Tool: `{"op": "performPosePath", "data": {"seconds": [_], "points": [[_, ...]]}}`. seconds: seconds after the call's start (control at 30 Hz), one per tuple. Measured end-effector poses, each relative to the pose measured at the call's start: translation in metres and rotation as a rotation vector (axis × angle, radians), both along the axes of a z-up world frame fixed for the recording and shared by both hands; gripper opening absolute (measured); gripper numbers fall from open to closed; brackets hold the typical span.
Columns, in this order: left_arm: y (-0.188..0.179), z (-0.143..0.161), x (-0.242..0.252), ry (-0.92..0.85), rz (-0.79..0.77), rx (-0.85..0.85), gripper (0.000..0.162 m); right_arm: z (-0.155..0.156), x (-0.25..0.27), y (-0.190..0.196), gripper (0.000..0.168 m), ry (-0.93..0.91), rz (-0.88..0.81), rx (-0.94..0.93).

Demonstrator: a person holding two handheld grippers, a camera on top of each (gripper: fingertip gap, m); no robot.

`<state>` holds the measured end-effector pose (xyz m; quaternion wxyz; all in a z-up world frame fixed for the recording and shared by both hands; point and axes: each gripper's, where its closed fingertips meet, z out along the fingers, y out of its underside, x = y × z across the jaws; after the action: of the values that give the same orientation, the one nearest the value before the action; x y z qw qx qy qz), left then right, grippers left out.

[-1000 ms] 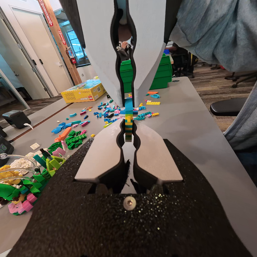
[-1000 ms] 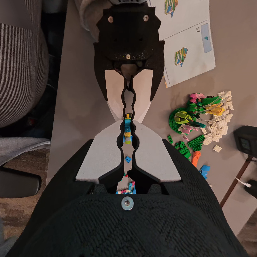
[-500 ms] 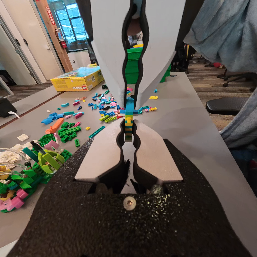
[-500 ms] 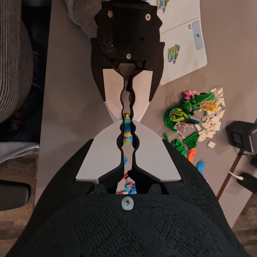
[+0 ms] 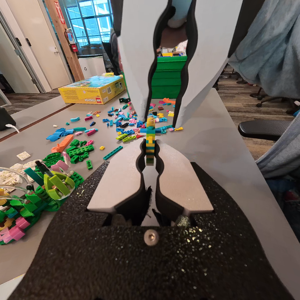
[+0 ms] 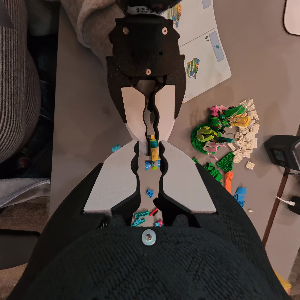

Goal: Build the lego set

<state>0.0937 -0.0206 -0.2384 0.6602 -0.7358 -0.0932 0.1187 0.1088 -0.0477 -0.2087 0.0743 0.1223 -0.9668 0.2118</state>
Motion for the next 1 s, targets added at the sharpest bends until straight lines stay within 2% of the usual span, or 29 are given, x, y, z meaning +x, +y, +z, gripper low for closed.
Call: {"op": "performPosePath", "data": {"seconds": [0.1, 0.23, 0.33, 0.43, 0.57, 0.67, 0.77, 1.0], "points": [[-0.001, 0.000, -0.002, -0.004, 0.013, 0.003, 0.008, -0.002, -0.003, 0.005, 0.021, 0.023, -0.016, -0.002], [-0.010, 0.002, -0.017, 0.010, 0.117, 0.012, 0.008, 0.006, -0.006, 0.013, 0.021, 0.076, -0.073, -0.076], [-0.016, 0.004, -0.023, 0.008, 0.160, 0.038, 0.008, 0.004, 0.000, 0.033, 0.021, 0.101, -0.150, -0.108], [-0.016, 0.006, -0.024, 0.027, 0.170, 0.041, 0.008, -0.018, 0.013, 0.063, 0.021, 0.043, -0.245, -0.082], [-0.014, 0.005, -0.021, 0.051, 0.164, 0.032, 0.008, -0.064, 0.047, 0.093, 0.019, -0.159, -0.370, -0.035], [-0.013, 0.006, -0.020, 0.056, 0.158, 0.033, 0.008, -0.092, 0.063, 0.113, 0.019, -0.198, -0.445, 0.009], [-0.013, 0.006, -0.019, 0.058, 0.152, 0.036, 0.008, -0.105, 0.074, 0.114, 0.018, -0.263, -0.523, -0.038], [-0.009, 0.006, -0.013, 0.065, 0.120, 0.031, 0.008, -0.110, 0.069, 0.112, 0.017, -0.200, -0.594, -0.137]]}}
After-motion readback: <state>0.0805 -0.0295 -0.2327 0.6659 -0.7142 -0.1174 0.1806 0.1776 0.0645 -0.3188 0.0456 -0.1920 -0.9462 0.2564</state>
